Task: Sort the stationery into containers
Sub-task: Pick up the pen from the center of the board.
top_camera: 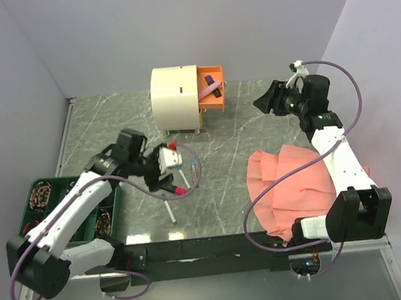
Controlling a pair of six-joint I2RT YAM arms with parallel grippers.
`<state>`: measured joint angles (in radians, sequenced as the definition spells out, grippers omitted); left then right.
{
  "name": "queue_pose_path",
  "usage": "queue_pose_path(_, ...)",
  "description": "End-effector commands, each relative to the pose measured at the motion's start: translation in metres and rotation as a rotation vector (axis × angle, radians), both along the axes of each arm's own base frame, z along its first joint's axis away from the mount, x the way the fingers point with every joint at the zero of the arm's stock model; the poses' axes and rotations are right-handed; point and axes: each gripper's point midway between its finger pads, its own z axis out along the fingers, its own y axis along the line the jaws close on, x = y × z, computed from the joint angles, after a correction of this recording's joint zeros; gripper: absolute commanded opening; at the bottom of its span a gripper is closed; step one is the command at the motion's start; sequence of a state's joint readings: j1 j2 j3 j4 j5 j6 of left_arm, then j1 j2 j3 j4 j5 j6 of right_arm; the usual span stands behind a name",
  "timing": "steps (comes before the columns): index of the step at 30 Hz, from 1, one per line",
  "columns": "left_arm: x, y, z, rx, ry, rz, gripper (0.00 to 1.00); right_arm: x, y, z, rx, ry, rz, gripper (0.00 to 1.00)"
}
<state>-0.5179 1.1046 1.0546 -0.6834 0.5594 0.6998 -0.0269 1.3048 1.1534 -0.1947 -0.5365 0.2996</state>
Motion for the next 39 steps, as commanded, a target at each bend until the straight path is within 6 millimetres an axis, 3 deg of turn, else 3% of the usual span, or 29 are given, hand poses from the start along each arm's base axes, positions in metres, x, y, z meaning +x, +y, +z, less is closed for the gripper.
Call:
queue_pose_path(1, -0.026, 0.02, -0.059, 0.177, 0.041, -0.163, 0.73, -0.012, 0.007, 0.019, -0.014, -0.089, 0.074, 0.66)
queue_pose_path(4, -0.029, 0.025, -0.087, 0.241, 0.092, -0.201, 0.7, -0.016, 0.007, 0.019, -0.031, -0.097, 0.089, 0.66)
queue_pose_path(7, -0.023, 0.023, -0.101, 0.268, 0.077, -0.22, 0.68, -0.02, 0.007, 0.018, -0.045, -0.101, 0.099, 0.66)
queue_pose_path(19, 0.009, 0.004, -0.145, 0.382, 0.046, -0.312, 0.66, -0.029, 0.006, 0.005, -0.075, -0.099, 0.108, 0.67)
queue_pose_path(31, 0.017, -0.001, -0.182, 0.425, 0.092, -0.356, 0.6, -0.02, 0.0, 0.001, -0.087, -0.09, 0.096, 0.68)
queue_pose_path(34, 0.014, 0.001, -0.191, 0.44, 0.13, -0.359, 0.54, -0.019, -0.001, -0.002, -0.089, -0.079, 0.093, 0.68)
queue_pose_path(37, 0.009, 0.006, -0.199, 0.456, 0.154, -0.363, 0.4, -0.018, -0.003, -0.004, -0.094, -0.075, 0.087, 0.68)
queue_pose_path(38, 0.008, 0.005, -0.198, 0.451, 0.159, -0.361, 0.28, -0.016, -0.004, -0.004, -0.094, -0.075, 0.082, 0.68)
queue_pose_path(39, 0.009, 0.003, -0.194, 0.442, 0.164, -0.353, 0.23, -0.016, -0.003, -0.003, -0.094, -0.077, 0.085, 0.68)
